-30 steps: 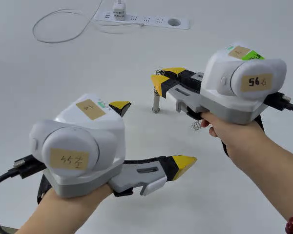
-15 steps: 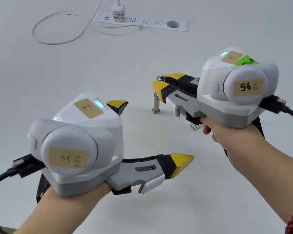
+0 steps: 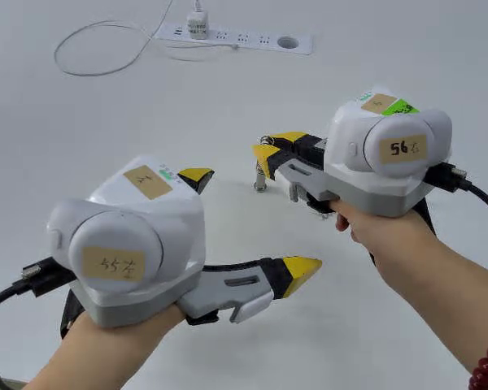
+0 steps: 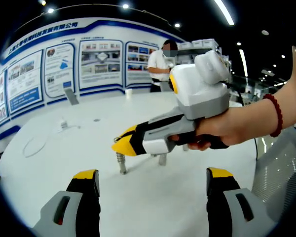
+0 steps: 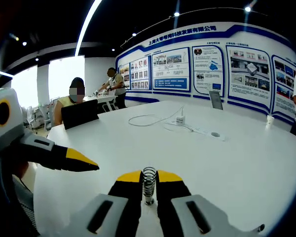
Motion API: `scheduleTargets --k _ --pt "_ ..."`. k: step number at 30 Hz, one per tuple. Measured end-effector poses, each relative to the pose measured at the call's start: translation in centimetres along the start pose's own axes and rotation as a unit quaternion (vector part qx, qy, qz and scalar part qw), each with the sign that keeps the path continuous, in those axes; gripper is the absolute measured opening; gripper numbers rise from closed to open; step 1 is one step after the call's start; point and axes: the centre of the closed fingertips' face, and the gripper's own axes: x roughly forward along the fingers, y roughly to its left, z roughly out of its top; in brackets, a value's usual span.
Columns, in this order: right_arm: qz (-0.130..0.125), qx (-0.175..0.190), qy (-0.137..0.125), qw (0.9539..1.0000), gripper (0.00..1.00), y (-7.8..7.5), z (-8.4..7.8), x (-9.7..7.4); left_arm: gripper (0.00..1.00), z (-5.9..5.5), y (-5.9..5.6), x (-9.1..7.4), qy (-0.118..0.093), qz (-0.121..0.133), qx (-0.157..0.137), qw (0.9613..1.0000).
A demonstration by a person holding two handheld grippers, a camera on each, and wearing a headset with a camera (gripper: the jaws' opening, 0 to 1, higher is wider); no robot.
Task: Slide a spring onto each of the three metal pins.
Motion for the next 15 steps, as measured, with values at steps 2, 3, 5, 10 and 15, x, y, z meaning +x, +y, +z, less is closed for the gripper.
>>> scheduleTargets --k 2,3,5,10,15 --pt "0.0 0.001 0.004 1.0 0.11 0.0 -0.3 0.1 0.91 0.0 0.0 0.0 0.001 0.0 0.0 1.0" --pt "0.001 0.002 0.006 1.0 0.11 0.0 -0.4 0.1 0.91 0.0 0.0 0.0 0.001 0.0 0.0 1.0" --pt "0.001 0.003 0.01 1.0 0.11 0.0 -0.7 0.2 0.91 0.0 0.0 0.0 0.001 0.0 -0.001 1.0" --pt "0.001 0.009 0.017 0.9998 0.11 0.0 -1.2 0.3 0.91 -0.1 0.0 0.0 0.002 -0.001 0.0 1.0" --pt "0.002 0.014 0.021 0.9997 0.11 0.0 -1.6 0.5 0.91 -0.2 0.0 0.0 0.004 -0.001 0.0 1.0"
